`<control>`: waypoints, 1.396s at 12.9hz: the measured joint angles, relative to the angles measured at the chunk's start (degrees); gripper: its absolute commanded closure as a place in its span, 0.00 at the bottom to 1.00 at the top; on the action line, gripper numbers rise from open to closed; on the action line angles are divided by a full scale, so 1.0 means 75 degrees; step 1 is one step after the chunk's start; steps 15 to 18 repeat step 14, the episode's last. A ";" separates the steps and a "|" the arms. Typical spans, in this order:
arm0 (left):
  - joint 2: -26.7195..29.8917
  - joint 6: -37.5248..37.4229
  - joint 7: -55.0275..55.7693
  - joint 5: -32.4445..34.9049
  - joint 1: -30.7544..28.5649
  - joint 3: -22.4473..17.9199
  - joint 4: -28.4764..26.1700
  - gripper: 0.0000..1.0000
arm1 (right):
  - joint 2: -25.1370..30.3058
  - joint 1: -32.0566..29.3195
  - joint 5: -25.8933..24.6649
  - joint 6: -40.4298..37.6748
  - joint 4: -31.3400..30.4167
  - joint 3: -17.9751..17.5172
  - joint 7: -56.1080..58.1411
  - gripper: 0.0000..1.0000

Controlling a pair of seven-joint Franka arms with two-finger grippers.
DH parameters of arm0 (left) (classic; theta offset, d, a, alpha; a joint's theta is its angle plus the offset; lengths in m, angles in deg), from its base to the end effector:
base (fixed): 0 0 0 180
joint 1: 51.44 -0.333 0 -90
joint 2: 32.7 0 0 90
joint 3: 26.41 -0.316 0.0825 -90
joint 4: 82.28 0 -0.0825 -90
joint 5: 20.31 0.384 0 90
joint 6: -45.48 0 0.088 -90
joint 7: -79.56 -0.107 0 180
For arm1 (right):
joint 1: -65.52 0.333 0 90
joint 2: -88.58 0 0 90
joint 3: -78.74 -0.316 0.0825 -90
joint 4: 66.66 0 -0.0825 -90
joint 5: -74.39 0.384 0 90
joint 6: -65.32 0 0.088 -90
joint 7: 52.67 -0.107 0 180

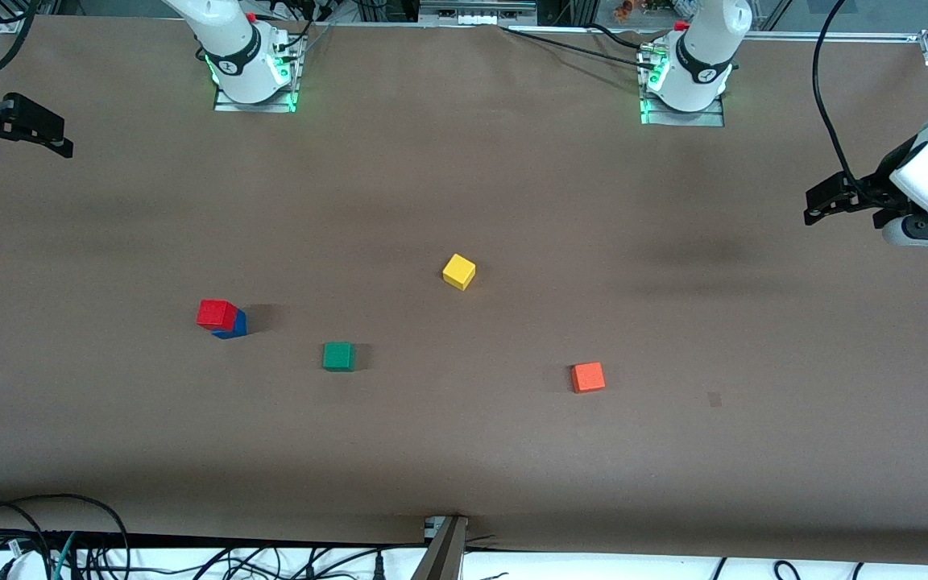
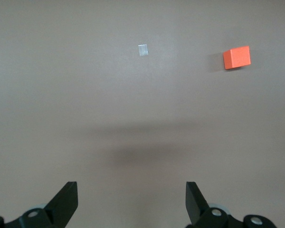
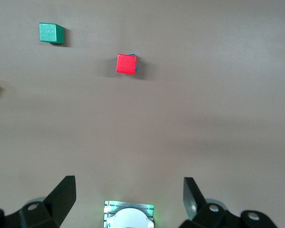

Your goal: Pass red block to right arm, stack on blue

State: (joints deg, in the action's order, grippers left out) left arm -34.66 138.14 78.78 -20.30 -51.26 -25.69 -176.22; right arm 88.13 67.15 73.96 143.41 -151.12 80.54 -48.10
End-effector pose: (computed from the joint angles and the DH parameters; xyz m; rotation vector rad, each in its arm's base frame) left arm 0.5654 -0.0088 0.5768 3.1398 -0.0461 -0.0888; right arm 0.5348 -0.0024 0.6479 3.1310 0.1185 -0.1870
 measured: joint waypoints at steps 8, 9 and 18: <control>0.0000 0.0000 0.0000 0.0000 0.0033 0.0035 0.0000 0.00 | -0.0191 -0.0031 -0.0019 0.0005 0.0026 0.0001 0.0000 0.00; 0.0000 0.0000 0.0000 0.0000 0.0041 0.0037 0.0000 0.00 | -0.0191 -0.0031 -0.0019 0.0005 0.0032 0.0001 0.0000 0.00; 0.0000 0.0000 0.0000 0.0000 0.0041 0.0036 0.0000 0.00 | -0.0191 -0.0032 -0.0019 0.0005 0.0041 0.0001 0.0000 0.00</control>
